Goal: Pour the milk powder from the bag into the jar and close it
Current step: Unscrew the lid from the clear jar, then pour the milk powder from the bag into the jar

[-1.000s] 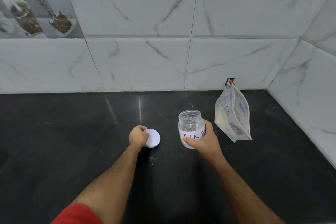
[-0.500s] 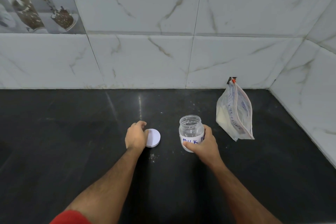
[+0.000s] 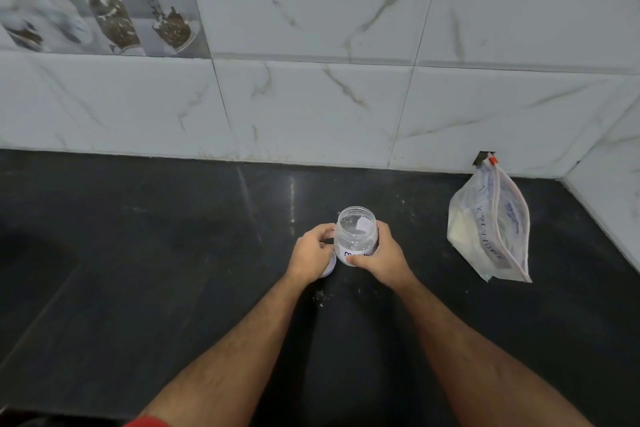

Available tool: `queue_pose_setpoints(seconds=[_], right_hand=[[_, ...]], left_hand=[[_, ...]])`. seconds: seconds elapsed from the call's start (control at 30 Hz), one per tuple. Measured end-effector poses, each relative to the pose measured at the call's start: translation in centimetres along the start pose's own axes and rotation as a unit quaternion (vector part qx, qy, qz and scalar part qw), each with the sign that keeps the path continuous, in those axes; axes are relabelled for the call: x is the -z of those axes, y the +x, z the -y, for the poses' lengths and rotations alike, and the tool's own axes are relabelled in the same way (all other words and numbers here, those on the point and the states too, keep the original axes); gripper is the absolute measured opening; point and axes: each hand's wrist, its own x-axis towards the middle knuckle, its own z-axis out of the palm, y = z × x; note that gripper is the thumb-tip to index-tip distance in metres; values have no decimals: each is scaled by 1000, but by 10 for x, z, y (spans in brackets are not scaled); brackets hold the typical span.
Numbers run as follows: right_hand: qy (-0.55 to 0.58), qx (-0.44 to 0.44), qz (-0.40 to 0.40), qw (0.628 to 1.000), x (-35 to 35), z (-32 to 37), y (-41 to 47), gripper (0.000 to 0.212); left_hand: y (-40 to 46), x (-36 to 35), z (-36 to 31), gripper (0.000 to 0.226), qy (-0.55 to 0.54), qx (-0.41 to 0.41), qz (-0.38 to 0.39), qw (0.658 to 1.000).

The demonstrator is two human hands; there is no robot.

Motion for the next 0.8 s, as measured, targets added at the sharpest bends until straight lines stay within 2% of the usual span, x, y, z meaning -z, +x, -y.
queue_pose_setpoints(seconds=[0.13, 0.33, 0.43, 0.6, 0.7, 0.8], right_hand=[[-33, -9, 7, 999, -5, 1, 8, 82], [-64, -20, 14, 998, -4, -3, 9, 90], [-82, -22, 19, 996, 1, -2, 11, 84], [-121, -68, 38, 990, 24, 9, 13, 100], [-125, -36, 0, 991, 50, 23, 9, 83], [-125, 32, -67, 989, 84, 43, 3, 61]], left_hand=[[3, 0, -1, 52, -7, 26, 8, 1000], [6, -4, 4, 52, 0, 22, 10, 1000], [11, -3, 8, 52, 11, 23, -36, 999], [13, 3, -19, 42, -13, -41, -116, 992], [13, -2, -45, 38, -28, -89, -150, 984], [15, -18, -71, 35, -35, -123, -134, 983]])
